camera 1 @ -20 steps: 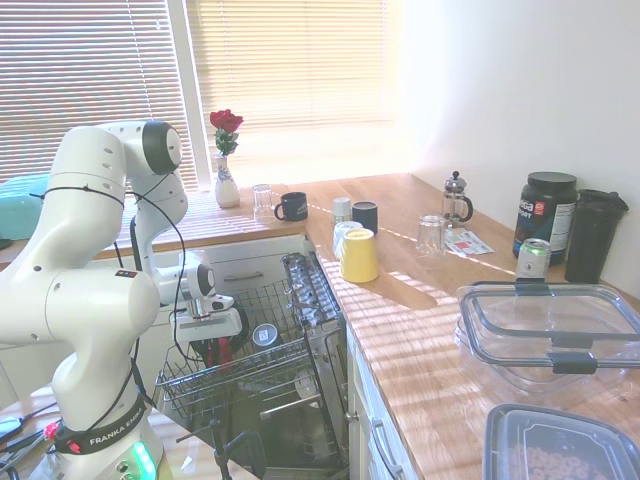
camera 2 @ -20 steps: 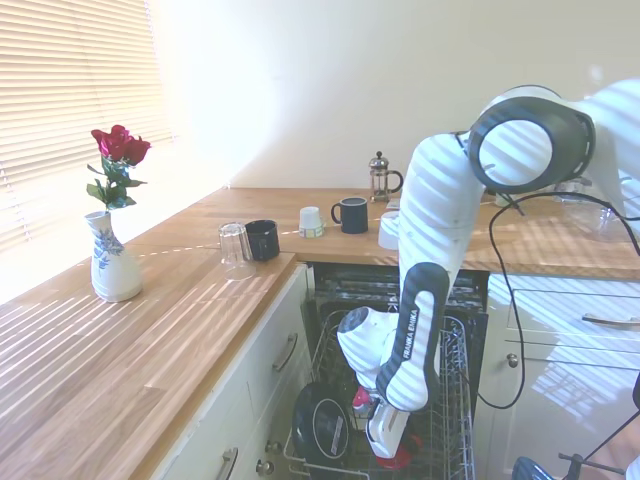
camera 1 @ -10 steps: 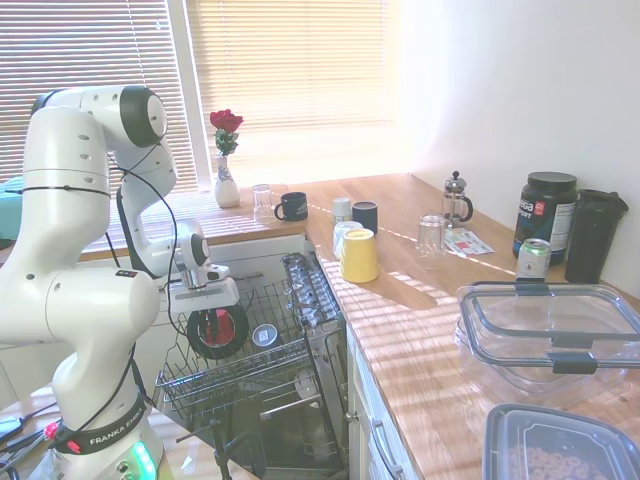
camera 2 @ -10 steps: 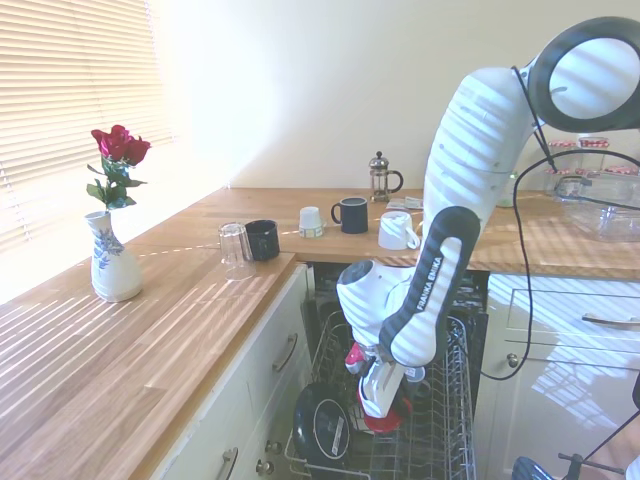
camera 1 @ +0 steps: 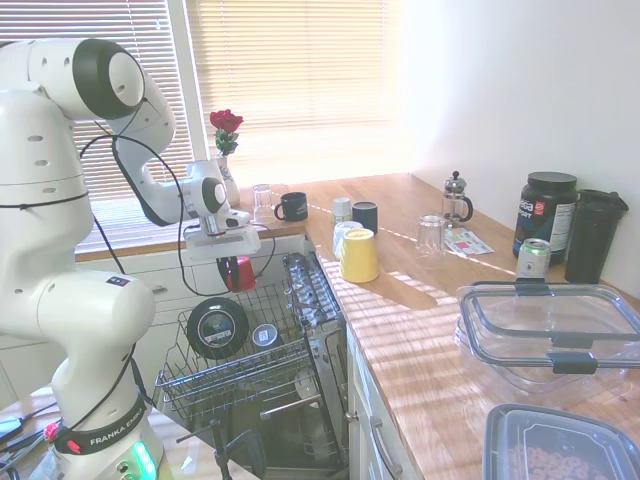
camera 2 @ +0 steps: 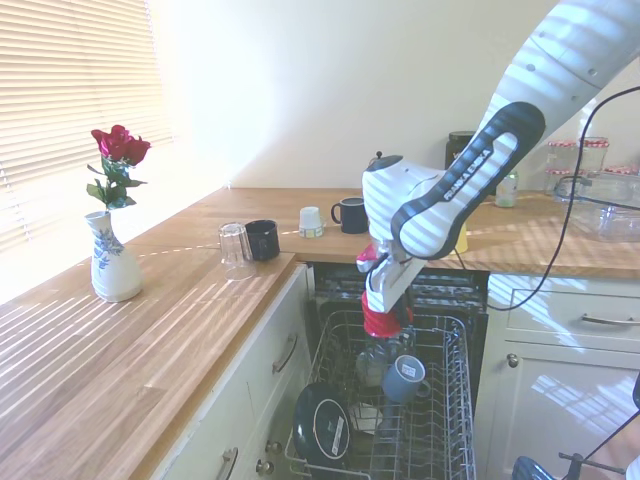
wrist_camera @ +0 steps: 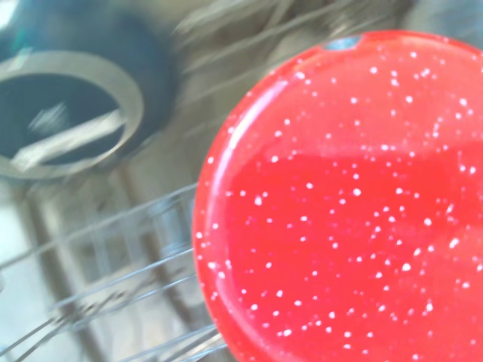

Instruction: Unload the mug from the dish rack

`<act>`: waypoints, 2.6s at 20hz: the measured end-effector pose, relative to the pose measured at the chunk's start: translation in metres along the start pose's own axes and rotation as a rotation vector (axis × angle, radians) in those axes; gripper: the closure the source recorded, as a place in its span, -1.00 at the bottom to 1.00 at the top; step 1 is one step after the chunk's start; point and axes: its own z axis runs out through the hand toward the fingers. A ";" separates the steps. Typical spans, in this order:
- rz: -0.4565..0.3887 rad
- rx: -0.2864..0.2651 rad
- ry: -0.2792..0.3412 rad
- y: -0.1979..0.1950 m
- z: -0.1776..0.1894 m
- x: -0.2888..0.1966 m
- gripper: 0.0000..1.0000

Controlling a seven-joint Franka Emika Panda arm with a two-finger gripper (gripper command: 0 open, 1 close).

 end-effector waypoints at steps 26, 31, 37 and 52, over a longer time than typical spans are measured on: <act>0.123 0.010 -0.124 -0.007 -0.049 0.235 1.00; 0.125 -0.003 -0.136 -0.012 -0.037 0.251 1.00; 0.135 -0.027 -0.147 -0.011 -0.035 0.274 -1.00; 0.157 -0.061 -0.155 -0.009 -0.022 0.306 -1.00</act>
